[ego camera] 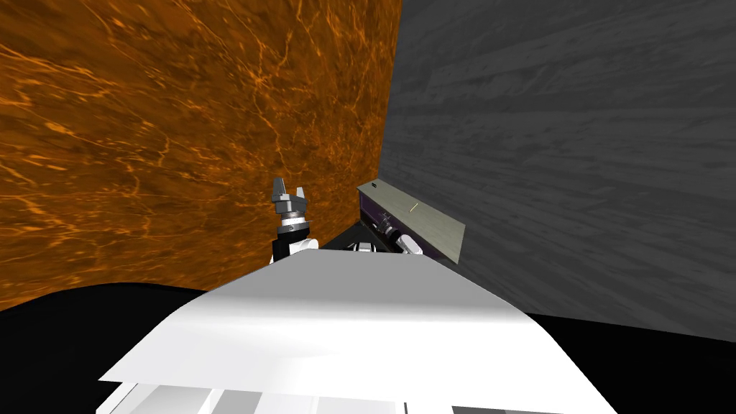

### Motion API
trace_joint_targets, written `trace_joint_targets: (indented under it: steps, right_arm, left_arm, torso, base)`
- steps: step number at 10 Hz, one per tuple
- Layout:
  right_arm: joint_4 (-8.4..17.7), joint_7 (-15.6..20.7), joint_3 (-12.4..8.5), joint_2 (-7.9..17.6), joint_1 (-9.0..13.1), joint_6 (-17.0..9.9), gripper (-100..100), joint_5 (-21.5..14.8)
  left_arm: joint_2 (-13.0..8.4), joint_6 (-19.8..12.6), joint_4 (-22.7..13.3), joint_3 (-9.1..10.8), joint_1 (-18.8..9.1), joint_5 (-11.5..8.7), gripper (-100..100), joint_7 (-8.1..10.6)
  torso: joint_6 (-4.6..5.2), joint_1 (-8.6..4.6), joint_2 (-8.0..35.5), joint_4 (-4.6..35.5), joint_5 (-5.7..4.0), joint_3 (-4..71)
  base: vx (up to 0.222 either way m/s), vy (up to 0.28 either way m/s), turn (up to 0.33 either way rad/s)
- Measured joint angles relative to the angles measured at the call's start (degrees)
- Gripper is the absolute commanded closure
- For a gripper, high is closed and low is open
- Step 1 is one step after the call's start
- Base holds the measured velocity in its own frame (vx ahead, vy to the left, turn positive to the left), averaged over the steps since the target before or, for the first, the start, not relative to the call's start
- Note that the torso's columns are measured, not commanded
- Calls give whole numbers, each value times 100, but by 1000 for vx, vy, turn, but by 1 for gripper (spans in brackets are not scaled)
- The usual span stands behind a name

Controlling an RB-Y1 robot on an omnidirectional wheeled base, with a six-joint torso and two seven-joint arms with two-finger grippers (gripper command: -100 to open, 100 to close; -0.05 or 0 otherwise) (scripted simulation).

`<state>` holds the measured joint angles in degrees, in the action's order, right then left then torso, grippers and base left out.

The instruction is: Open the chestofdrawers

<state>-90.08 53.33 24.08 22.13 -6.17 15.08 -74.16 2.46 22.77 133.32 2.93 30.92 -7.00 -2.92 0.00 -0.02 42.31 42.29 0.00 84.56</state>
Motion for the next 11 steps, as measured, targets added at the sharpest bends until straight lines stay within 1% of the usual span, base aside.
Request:
trace_joint_targets:
  steps: [2, 4, 5, 7, 8, 9, 10, 11]
  right_arm:
    - [292, 396, 53, 142, 223, -91, -100, -305]
    - [387, 578, 113, 285, 333, -184, -100, -521]
    - [490, 697, 155, 386, 448, -249, -100, -668]
    - [633, 1002, 243, 586, 592, -405, -100, -965]
    - [713, 1018, 362, 726, 742, -528, -100, -1182]
    - [757, 1106, 362, 743, 761, -570, -100, -1220]
    - [877, 1368, 309, 715, 802, -548, -100, -1201]
    - [901, 1473, 347, 842, 856, -587, -100, -1325]
  left_arm:
    - [0, 0, 0, 0, 0, 0, 0, 0]
    - [0, 0, 0, 0, 0, 0, 0, 0]
    - [0, 0, 0, 0, 0, 0, 0, 0]
    - [0, 0, 0, 0, 0, 0, 0, 0]
    - [0, 0, 0, 0, 0, 0, 0, 0]
    - [0, 0, 0, 0, 0, 0, 0, 0]
    - [0, 0, 0, 0, 0, 0, 0, 0]
    - [0, 0, 0, 0, 0, 0, 0, 0]
  torso:
    - [0, 4, 0, 0, 1, 0]
    - [0, -1, -2, 0, 0, 1]
    - [0, 1, -2, 0, 0, 1]
    - [-1, 2, -1, 0, 1, 0]
    - [-1, 2, -2, 0, 0, 1]
    - [0, 1, -3, -1, 0, 1]
    - [0, 0, -4, -1, 0, 2]
    - [0, 1, -3, -1, 1, 2]
  base:
    - [-9, 24, -32]
    - [-11, 18, -39]
    - [-16, 21, -52]
    - [-19, 21, -42]
    - [-13, 15, -11]
    - [-11, 11, -26]
    - [-11, 16, -35]
    - [-13, 17, -37]
